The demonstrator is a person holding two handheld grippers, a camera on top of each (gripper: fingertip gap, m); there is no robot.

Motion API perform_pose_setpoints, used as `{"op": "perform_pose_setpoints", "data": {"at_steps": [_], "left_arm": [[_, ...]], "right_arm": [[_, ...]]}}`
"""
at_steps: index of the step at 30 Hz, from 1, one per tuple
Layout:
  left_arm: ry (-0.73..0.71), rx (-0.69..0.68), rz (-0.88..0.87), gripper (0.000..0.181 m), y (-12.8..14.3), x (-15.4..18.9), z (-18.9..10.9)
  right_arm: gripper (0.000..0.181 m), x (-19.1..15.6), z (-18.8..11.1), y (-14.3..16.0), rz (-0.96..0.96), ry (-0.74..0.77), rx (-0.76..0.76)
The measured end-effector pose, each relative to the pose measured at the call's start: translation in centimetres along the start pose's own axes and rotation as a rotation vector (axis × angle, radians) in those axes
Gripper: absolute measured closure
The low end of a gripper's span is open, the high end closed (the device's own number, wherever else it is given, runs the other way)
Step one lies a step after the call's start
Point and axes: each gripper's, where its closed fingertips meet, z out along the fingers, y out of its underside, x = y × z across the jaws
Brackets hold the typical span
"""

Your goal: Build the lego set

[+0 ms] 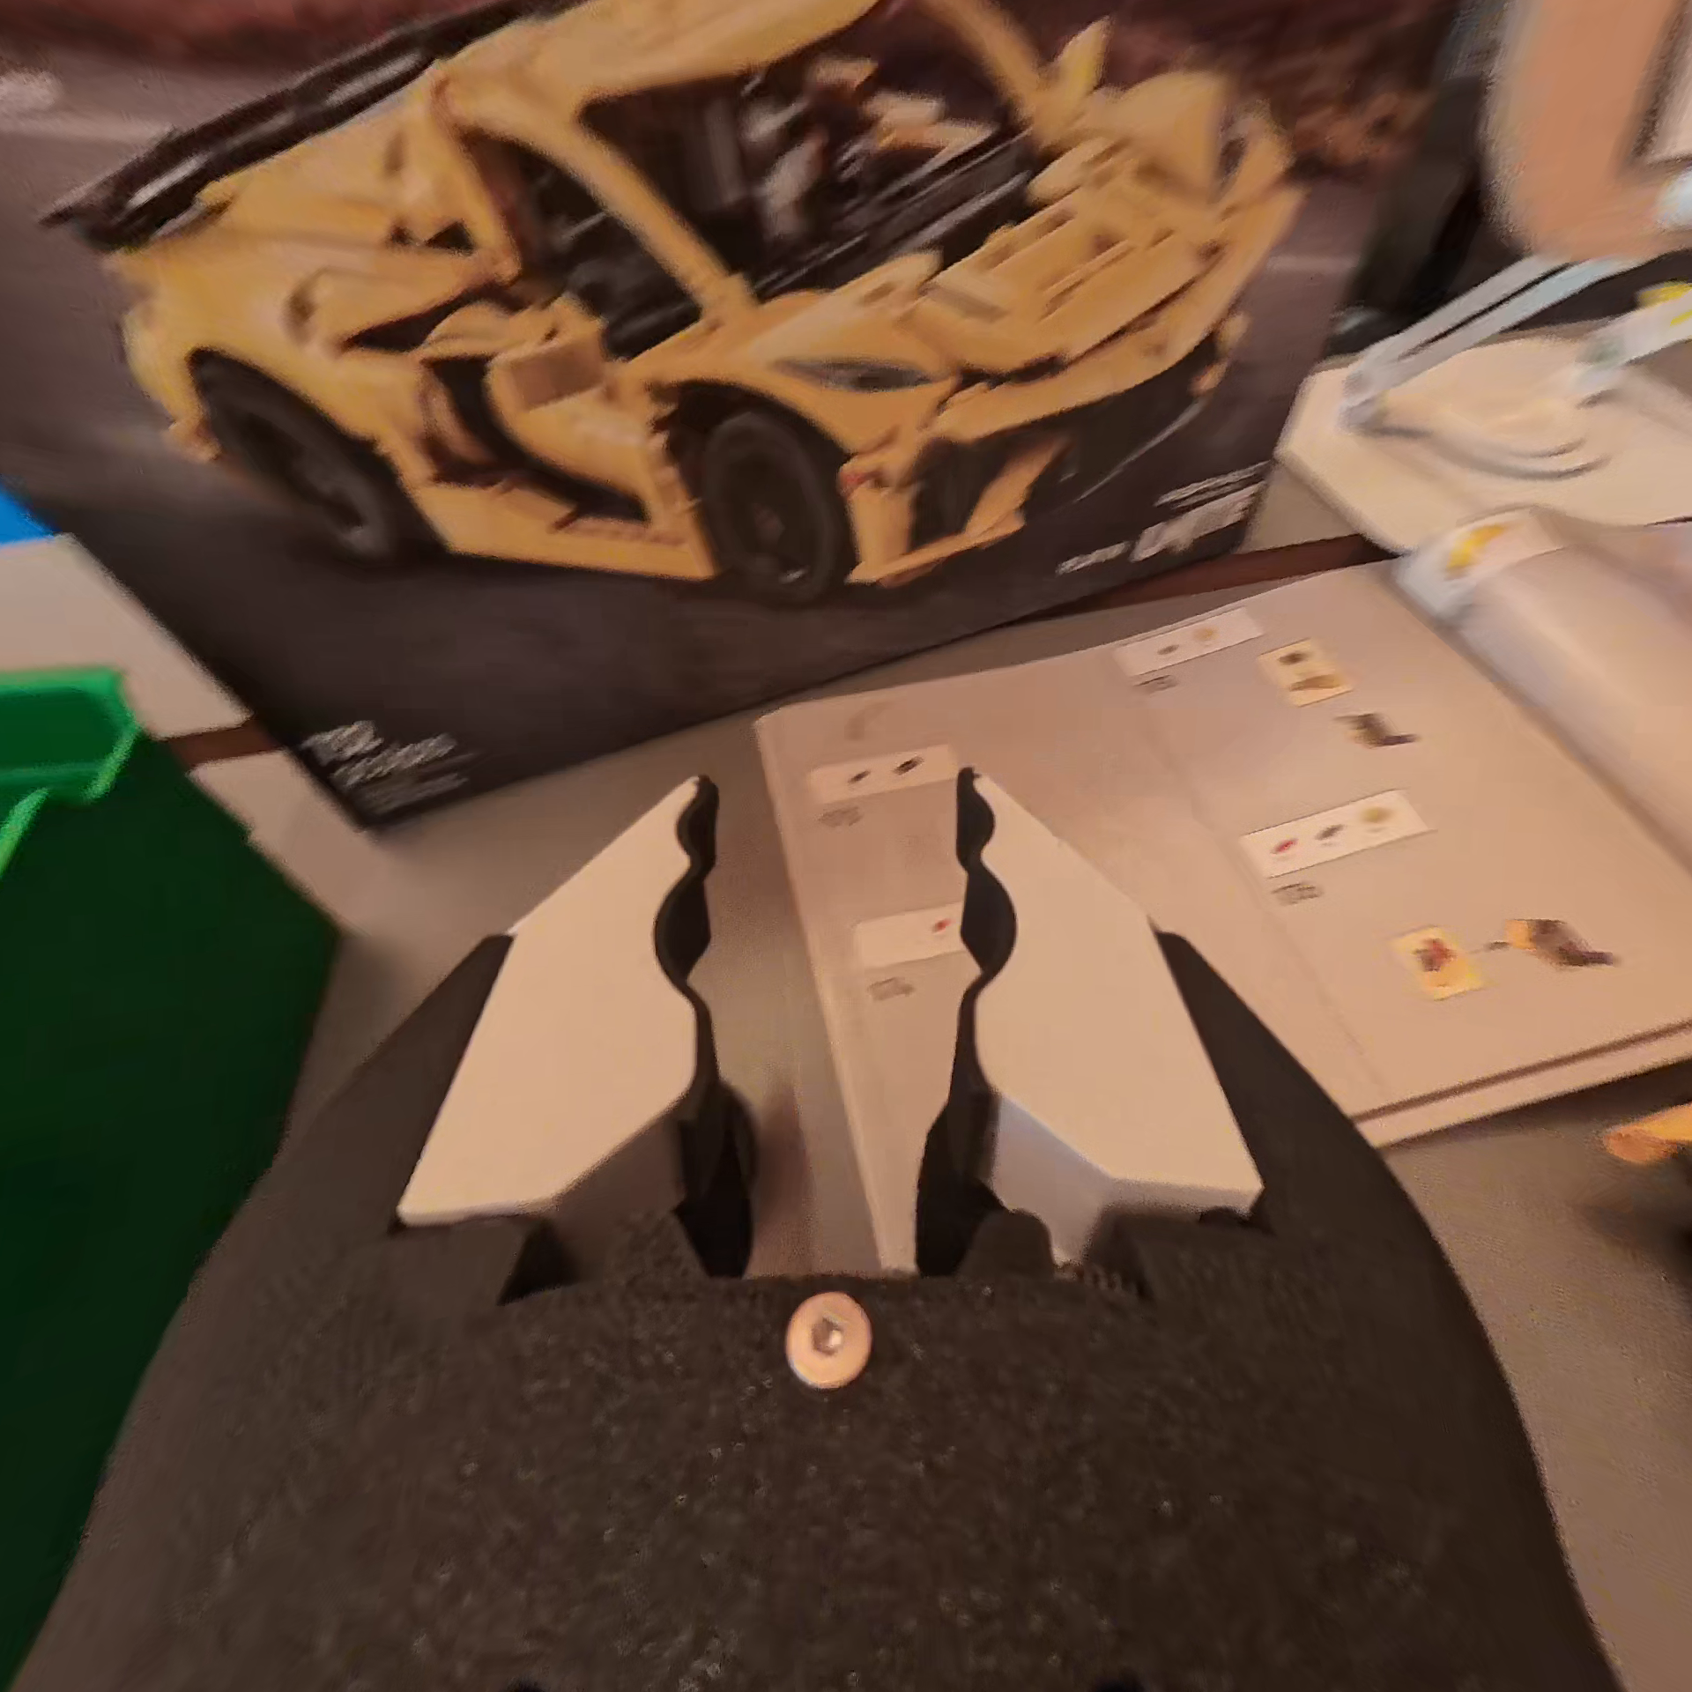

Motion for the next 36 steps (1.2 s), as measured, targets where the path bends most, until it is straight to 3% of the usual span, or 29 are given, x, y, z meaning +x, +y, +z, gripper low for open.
{"op": "perform_pose_setpoints", "data": {"at_steps": [5, 10, 14, 17, 21, 24, 27, 31, 36], "left_arm": [[-0.058, -0.012, -0.143, 0.131, 0.9, -2.9, -0.6], [-0.014, 0.016, -0.278, 0.131, 0.6, -3.2, -1.0], [-0.007, 0.014, -0.284, 0.131, 0.7, -3.1, -0.9], [0.020, 0.006, -0.284, 0.131, 0.6, -2.4, -0.8], [0.039, -0.002, -0.260, 0.131, 0.6, -1.6, -0.5], [0.056, -0.007, -0.246, 0.131, 0.6, -1.0, -0.3], [0.056, -0.009, -0.236, 0.131, 0.6, -0.9, -0.3], [0.061, -0.011, -0.240, 0.131, 0.6, -0.8, -0.3], [0.071, -0.017, -0.236, 0.131, 0.7, -0.6, -0.2]], "right_arm": [[0.175, -4.1, 1.0, -1.9, -0.096, -0.055, -0.008], [0.175, -4.7, 1.4, -2.6, -0.094, -0.078, -0.001], [0.175, -1.7, 0.8, -0.6, -0.050, 0.006, -0.055], [0.175, 2.0, 0.3, 3.3, 0.059, 0.083, -0.137], [0.175, 3.9, 0.0, 5.9, 0.193, 0.089, -0.140], [0.175, 3.1, 0.2, 5.5, 0.178, 0.066, -0.117], [0.175, -0.3, 0.9, 3.0, 0.135, -0.063, -0.058], [0.175, -10.9, 2.9, -2.3, -0.005, -0.380, 0.044], [0.175, -20.0, 5.6, -6.5, -0.061, -0.500, 0.173]]}}
